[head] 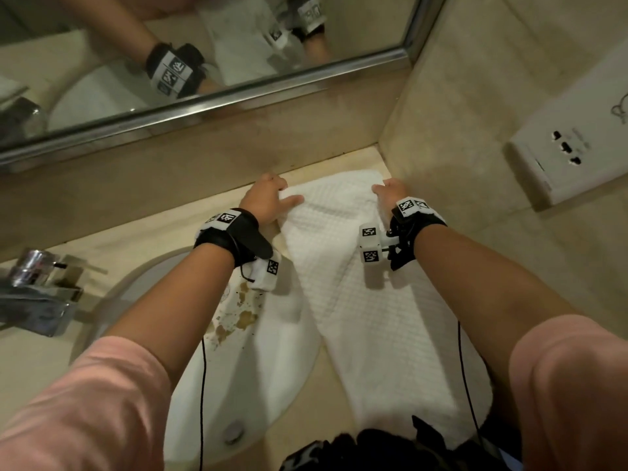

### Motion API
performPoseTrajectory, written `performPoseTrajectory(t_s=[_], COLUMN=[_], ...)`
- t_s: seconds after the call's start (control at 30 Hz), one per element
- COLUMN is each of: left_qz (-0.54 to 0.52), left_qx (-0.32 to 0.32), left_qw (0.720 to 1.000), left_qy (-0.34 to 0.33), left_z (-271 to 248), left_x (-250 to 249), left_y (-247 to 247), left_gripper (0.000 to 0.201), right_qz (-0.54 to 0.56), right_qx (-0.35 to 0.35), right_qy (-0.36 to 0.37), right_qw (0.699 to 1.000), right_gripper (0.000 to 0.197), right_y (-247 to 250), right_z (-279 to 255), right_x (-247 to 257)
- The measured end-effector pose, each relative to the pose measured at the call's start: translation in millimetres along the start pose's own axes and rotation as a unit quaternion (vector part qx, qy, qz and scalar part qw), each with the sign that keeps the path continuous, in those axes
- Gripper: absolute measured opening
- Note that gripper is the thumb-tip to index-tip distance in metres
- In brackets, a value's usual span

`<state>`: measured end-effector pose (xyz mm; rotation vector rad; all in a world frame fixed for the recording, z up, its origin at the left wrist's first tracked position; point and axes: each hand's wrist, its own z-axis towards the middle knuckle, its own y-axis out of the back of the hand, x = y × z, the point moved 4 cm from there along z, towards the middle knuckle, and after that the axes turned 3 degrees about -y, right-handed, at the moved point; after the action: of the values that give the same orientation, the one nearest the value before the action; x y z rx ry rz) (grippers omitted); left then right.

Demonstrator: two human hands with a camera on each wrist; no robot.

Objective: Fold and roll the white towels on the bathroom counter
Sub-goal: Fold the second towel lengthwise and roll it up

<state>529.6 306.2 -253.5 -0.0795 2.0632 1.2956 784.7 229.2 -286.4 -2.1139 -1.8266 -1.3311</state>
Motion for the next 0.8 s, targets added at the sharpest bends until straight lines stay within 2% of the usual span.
performPoseTrajectory(t_s=[0.1, 0.33, 0.5, 0.57, 0.6, 0.63, 0.7, 0.8], left_qz=[-0.065, -0.055, -0.048, -0.056, -0.064, -0.075, -0.092, -0.15], left_qx=[0.001, -0.02, -0.045, -0.058, -0.066, -0.073, -0.082, -0.095], left_qw=[0.997, 0.996, 0.993, 0.991, 0.99, 0.988, 0.985, 0.971], left_qy=[0.034, 0.067, 0.095, 0.103, 0.107, 0.112, 0.122, 0.161], left_z=[-2, -1, 1, 0, 0, -1, -3, -10], left_x=[11, 11, 13, 15, 17, 17, 20, 22], left_y=[7, 3, -3, -6, -7, -7, -9, -8], left_gripper=[0.04, 0.019, 0.025, 0.023, 0.021, 0.018, 0.021, 0.028], right_qz=[-0.037, -0.033, -0.04, -0.021, -0.082, -0.164, -0.094, -0.155], right_qx=[-0.019, -0.108, -0.109, -0.085, -0.069, -0.096, -0.117, -0.173], right_qy=[0.005, 0.059, 0.034, 0.035, 0.04, 0.061, 0.063, 0.147], right_qw=[0.999, 0.992, 0.993, 0.995, 0.993, 0.98, 0.987, 0.961], right_gripper=[0.043, 0.032, 0.034, 0.034, 0.033, 0.033, 0.037, 0.037], right_y=[-1, -1, 3, 0, -3, -3, -1, -4], right_z=[-10, -16, -14, -18, -26, -26, -19, -13], right_x=[4, -5, 0, 5, 7, 9, 14, 21])
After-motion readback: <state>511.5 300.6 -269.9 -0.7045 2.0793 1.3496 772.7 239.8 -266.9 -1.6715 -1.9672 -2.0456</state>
